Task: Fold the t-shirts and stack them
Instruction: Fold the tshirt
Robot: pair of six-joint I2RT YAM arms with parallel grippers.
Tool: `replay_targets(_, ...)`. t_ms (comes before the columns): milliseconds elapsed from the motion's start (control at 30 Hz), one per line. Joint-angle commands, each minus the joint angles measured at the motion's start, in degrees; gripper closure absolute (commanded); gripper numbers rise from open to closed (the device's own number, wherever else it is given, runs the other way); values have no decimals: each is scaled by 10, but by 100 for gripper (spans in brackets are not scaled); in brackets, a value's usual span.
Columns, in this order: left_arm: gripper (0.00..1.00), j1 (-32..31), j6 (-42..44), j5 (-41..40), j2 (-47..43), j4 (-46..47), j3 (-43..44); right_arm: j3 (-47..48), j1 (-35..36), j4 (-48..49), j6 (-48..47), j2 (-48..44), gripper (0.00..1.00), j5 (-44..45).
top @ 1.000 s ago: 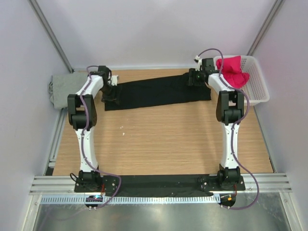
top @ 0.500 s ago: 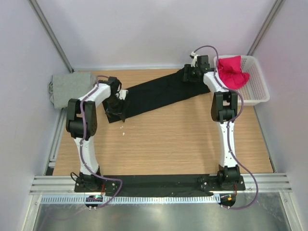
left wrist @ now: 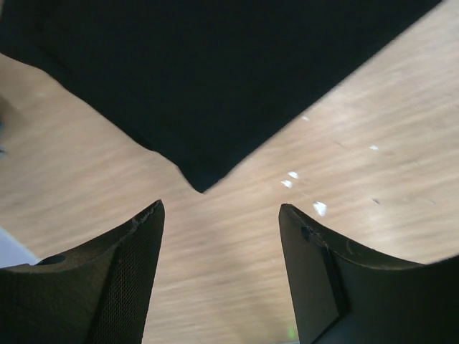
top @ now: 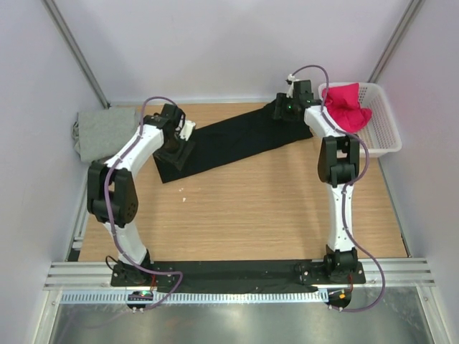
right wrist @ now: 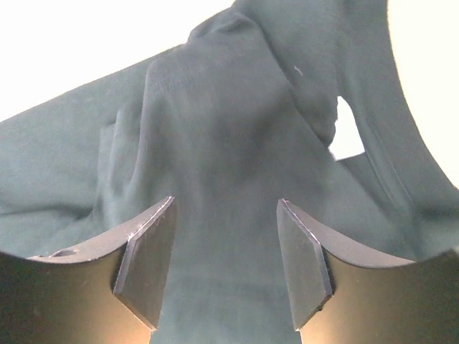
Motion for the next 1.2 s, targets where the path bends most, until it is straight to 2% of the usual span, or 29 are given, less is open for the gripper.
replay_targets(0,33,2,82,-74,13,62,21,-92,-7,52,73,-137,36,66)
replay_targets(133,34,8,116,-100,81,105,39,-164,-6,56,103,-166,36,43)
replay_targets(267,34,9,133,-100,139,114,80,-211,-7,63,94,-172,36,32)
replay_targets(500,35,10,147,-114,191,121,93,-210,-6,78,65,-146,36,37)
replay_targets(800,35,-9,145,-106,156,105,13,-133,8,81,42,-49,36,41)
replay_targets(1167,36,-90,107,-110,61,65,-105,-55,26,81,42,11,36,11)
